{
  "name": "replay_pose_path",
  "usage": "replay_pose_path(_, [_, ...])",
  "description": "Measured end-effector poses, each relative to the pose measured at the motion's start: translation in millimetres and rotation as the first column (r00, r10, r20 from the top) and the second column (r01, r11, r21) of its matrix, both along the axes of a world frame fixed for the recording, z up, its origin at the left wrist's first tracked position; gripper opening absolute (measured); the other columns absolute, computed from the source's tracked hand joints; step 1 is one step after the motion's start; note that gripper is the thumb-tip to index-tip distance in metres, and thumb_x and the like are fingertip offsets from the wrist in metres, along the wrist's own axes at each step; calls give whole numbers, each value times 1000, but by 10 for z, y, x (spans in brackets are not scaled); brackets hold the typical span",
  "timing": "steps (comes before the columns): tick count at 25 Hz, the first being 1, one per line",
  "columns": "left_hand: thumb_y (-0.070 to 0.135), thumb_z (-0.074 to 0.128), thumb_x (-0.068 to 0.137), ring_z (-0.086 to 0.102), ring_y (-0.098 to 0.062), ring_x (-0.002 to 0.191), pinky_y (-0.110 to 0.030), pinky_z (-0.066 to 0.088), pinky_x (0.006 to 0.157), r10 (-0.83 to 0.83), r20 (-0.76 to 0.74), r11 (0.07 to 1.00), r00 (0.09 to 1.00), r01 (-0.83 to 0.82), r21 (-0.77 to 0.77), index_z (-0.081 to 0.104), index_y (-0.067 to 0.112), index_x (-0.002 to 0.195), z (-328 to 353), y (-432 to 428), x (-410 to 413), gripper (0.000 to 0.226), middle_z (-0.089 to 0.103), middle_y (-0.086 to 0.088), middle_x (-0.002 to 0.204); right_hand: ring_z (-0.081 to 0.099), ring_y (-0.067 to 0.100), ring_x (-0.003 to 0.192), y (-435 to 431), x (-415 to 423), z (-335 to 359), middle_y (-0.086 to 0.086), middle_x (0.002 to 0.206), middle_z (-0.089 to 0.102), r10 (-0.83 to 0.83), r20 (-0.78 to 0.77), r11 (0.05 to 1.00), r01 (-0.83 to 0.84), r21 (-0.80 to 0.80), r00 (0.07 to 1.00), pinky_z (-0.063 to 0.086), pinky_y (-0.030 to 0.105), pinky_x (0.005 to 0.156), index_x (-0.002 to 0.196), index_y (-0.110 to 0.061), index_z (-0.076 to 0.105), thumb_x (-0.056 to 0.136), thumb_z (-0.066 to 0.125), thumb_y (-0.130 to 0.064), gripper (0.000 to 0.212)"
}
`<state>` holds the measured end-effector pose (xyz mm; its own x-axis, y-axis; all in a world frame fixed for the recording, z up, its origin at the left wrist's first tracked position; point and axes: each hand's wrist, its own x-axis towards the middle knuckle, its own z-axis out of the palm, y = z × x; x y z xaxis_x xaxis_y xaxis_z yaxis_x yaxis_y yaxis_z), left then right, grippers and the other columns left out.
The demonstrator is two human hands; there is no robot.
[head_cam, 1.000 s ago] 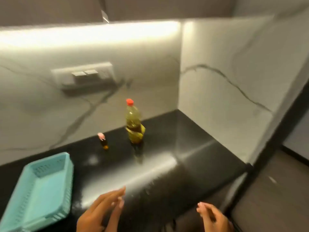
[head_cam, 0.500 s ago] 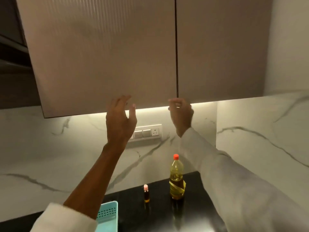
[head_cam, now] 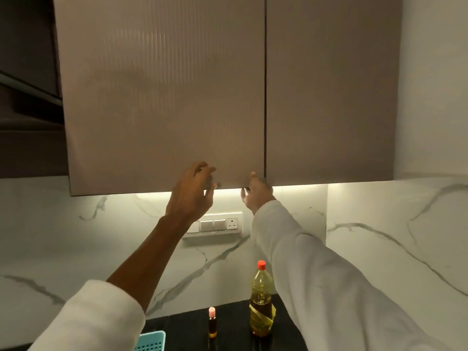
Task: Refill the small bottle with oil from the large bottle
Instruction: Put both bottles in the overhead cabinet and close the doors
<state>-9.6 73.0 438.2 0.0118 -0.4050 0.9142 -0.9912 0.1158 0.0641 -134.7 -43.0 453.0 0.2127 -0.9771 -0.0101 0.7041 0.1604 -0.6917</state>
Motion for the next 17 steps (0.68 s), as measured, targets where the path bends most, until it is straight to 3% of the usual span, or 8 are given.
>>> replay_pose_path(1, [13,71,89,65,-31,109,-42,56,92,11,12,1000,1000,-11,-2,64,7,125,-19,9,-22,37,59,-14,133,56,19,104,-2,-17,-48,5,126,54,7,22,1000,-7,-13,1000,50,32,88,120,-13,45,88,65,-29,41])
replay_pose_path(3, [14,70,89,64,-33,114,-47,57,91,34,33,999,999,-34,-2,62,7,127,-81,48,-79,39,57,-16,138,55,16,73,55,-107,-115,10,92,58,-13,-10,999,12,-41,1000,49,28,73,88,-10,49,91,64,-27,23])
replay_pose_path(4, [14,71,88,62,-34,118,-49,57,90,53,35,999,998,-54,10,61,8,130,-120,74,-120,43,54,-15,142,50,15,61,129,-170,-135,9,75,55,-59,-39,996,57,-62,997,48,27,67,75,-10,47,91,65,-27,29])
replay_pose_path(6, [15,74,86,55,-32,129,-48,58,90,117,20,993,993,-117,17,56,11,137,-227,131,-218,54,48,-11,150,53,13,55,288,-320,-184,2,60,56,-138,-72,986,130,-109,988,53,30,72,62,-13,54,87,70,-26,33])
replay_pose_path(9, [19,73,87,48,-28,139,-36,55,94,208,14,974,978,-206,-90,53,12,142,-424,220,-415,59,44,-10,155,69,12,70,540,-542,-359,-4,67,70,-129,-62,964,111,-240,990,57,30,84,69,-16,69,83,75,-27,19])
replay_pose_path(11, [26,72,90,45,-27,142,-30,49,100,240,-18,956,971,-239,-168,50,12,144,-563,296,-526,60,44,-9,155,71,8,75,767,-705,-493,-6,81,74,-153,-103,936,111,-333,983,58,28,79,84,-18,72,82,75,-36,18])
replay_pose_path(13, [32,74,89,46,-28,140,-32,44,108,231,-128,931,965,-257,-259,50,8,144,-672,358,-675,64,47,-11,152,70,8,78,1069,-875,-594,-10,87,72,-243,-179,887,144,-439,954,53,19,68,96,-19,68,82,70,-47,31])
replay_pose_path(17, [28,72,89,55,-29,132,-37,46,111,165,-218,794,962,-260,-549,57,-1,133,-727,601,-829,54,58,-17,139,68,1,78,1738,-1087,-681,-13,78,71,-264,-93,741,140,-657,960,50,6,59,90,-18,63,78,73,-39,26])
